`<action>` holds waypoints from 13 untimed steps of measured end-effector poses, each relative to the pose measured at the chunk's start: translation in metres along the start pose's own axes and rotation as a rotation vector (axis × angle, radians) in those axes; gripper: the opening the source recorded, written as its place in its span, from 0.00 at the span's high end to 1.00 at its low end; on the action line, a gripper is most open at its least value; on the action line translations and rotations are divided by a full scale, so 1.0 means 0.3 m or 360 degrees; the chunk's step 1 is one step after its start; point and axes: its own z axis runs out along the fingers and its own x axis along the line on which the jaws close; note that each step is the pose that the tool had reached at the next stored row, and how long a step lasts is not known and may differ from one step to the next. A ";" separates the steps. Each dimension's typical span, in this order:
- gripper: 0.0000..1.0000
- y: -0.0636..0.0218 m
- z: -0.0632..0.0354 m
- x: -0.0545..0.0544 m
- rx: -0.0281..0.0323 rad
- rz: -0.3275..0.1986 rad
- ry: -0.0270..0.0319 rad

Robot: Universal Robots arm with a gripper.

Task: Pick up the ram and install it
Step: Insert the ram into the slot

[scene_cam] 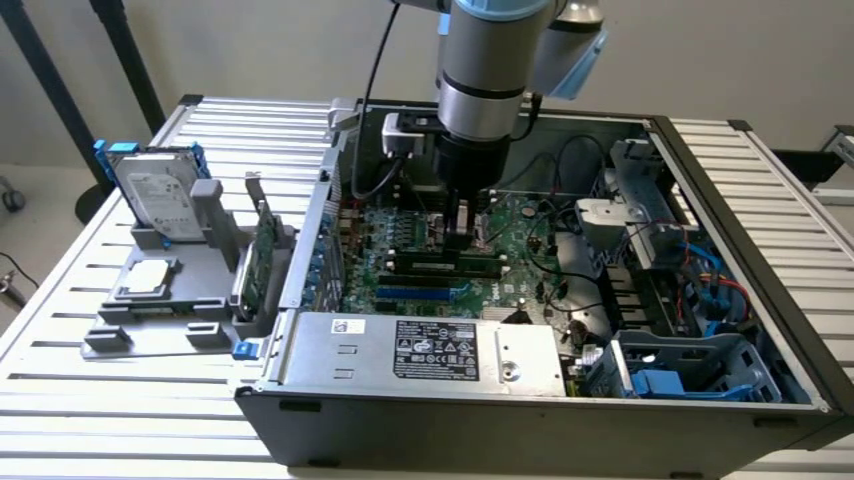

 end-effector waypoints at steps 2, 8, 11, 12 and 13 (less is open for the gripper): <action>0.71 0.000 0.000 0.000 0.00003 0.0000 -0.00010; 0.86 0.000 -0.001 0.000 0.00000 0.0000 -0.00006; 0.89 0.000 -0.001 0.000 0.00000 0.0000 -0.00005; 0.89 0.000 -0.001 0.000 0.00001 0.0000 -0.00005; 0.89 0.000 -0.001 0.000 0.00000 0.0000 -0.00006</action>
